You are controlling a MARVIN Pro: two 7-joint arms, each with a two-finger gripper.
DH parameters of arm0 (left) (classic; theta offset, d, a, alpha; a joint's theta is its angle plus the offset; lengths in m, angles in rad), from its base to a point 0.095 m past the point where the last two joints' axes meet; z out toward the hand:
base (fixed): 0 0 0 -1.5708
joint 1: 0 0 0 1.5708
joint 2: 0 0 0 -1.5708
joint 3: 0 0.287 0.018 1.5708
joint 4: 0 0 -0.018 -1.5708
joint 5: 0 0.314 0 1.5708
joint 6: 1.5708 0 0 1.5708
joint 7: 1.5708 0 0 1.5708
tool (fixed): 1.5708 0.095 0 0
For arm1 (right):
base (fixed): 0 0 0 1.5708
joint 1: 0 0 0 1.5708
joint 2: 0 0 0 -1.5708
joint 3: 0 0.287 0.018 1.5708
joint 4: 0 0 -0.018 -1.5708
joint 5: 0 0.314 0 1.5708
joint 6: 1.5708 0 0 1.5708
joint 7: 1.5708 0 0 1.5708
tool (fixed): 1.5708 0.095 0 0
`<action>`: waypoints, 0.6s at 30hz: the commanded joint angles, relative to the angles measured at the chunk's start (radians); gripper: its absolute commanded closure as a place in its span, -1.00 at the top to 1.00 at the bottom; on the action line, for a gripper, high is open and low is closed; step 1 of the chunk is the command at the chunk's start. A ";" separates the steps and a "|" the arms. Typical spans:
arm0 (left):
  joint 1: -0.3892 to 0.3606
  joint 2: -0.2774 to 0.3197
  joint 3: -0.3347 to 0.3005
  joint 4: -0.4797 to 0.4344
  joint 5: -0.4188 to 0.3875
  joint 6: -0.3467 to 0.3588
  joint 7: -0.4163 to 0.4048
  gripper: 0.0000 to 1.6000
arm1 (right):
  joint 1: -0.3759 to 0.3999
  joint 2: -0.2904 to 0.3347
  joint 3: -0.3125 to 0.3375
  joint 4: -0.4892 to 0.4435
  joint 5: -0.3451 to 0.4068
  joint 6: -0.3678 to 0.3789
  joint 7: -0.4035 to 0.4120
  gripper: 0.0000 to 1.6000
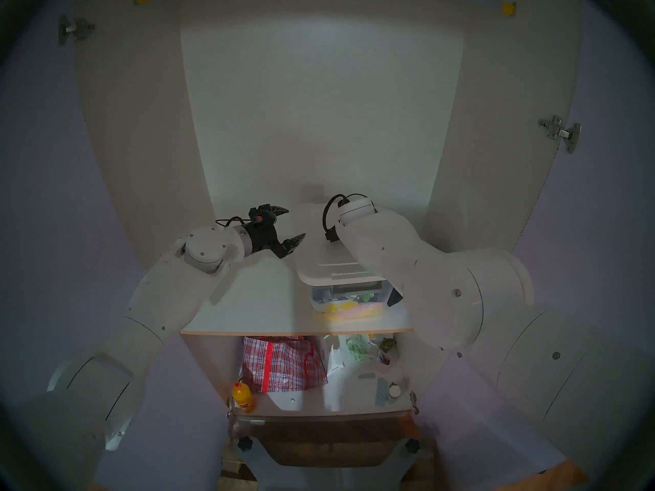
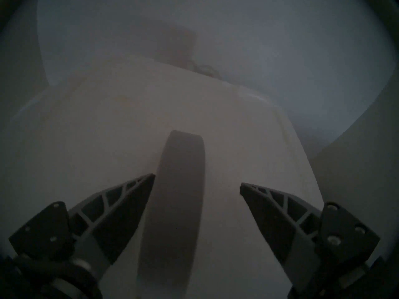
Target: Take clothing out of the storage bin and put the lid back on the bin
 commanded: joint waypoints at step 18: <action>-0.028 -0.003 -0.011 -0.022 -0.006 -0.007 -0.001 1.00 | 0.098 0.139 0.071 -0.005 0.045 0.170 0.278 1.00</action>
